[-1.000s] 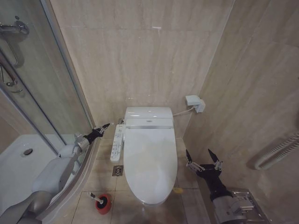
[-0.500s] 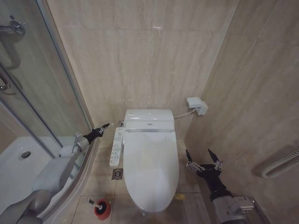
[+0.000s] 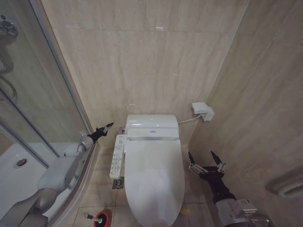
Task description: Open the toilet lid, clean the toilet bowl with a toilet brush, close the toilet lid, and flush.
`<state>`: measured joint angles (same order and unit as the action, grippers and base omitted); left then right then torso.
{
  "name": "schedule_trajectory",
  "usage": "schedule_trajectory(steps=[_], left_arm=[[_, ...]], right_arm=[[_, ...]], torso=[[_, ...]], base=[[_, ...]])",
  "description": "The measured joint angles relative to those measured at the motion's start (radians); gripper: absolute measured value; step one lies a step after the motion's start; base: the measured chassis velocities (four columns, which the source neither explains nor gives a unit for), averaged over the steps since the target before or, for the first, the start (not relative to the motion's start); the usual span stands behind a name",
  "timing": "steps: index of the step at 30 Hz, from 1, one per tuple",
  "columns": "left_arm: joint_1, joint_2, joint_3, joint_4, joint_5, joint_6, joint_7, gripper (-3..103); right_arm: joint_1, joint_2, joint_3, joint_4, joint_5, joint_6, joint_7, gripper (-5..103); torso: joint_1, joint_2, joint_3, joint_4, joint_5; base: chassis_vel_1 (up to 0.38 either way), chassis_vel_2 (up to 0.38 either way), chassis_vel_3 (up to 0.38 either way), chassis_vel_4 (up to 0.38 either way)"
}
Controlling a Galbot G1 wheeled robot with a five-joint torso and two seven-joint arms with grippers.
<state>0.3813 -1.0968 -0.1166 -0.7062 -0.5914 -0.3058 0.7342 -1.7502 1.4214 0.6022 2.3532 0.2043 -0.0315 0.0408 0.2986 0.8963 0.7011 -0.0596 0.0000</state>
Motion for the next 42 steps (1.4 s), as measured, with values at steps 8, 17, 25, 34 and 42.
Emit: schedule_trajectory(steps=[8,17,25,34,42], left_arm=[[0.001,0.002,-0.003,0.008,0.0,0.0,0.003,0],[-0.012,-0.018,-0.001,0.03,-0.004,-0.01,-0.035,0],[0.021,-0.013,0.007,0.006,-0.005,0.014,-0.014,0],[-0.023,-0.001,0.029,0.122,0.015,-0.051,0.062,0],[-0.044,-0.015,0.034,0.18,0.064,-0.09,0.1,0]], right_arm=[[0.0,0.0,0.0,0.0,0.0,0.0,0.0,100],[0.0,0.0,0.0,0.0,0.0,0.0,0.0,100],[0.0,0.0,0.0,0.0,0.0,0.0,0.0,100],[0.0,0.0,0.0,0.0,0.0,0.0,0.0,100],[0.0,0.0,0.0,0.0,0.0,0.0,0.0,100]], torso=[[0.0,0.0,0.0,0.0,0.0001],[0.0,0.0,0.0,-0.0004,0.0],[0.0,0.0,0.0,0.0,-0.0001],[0.0,0.0,0.0,-0.0003,0.0001],[0.0,0.0,0.0,-0.0002,0.0]], base=[[-0.054,0.064,0.061,-0.056],[-0.061,0.05,0.051,-0.047],[0.0,0.0,0.0,0.0],[0.0,0.0,0.0,0.0],[0.0,0.0,0.0,0.0]])
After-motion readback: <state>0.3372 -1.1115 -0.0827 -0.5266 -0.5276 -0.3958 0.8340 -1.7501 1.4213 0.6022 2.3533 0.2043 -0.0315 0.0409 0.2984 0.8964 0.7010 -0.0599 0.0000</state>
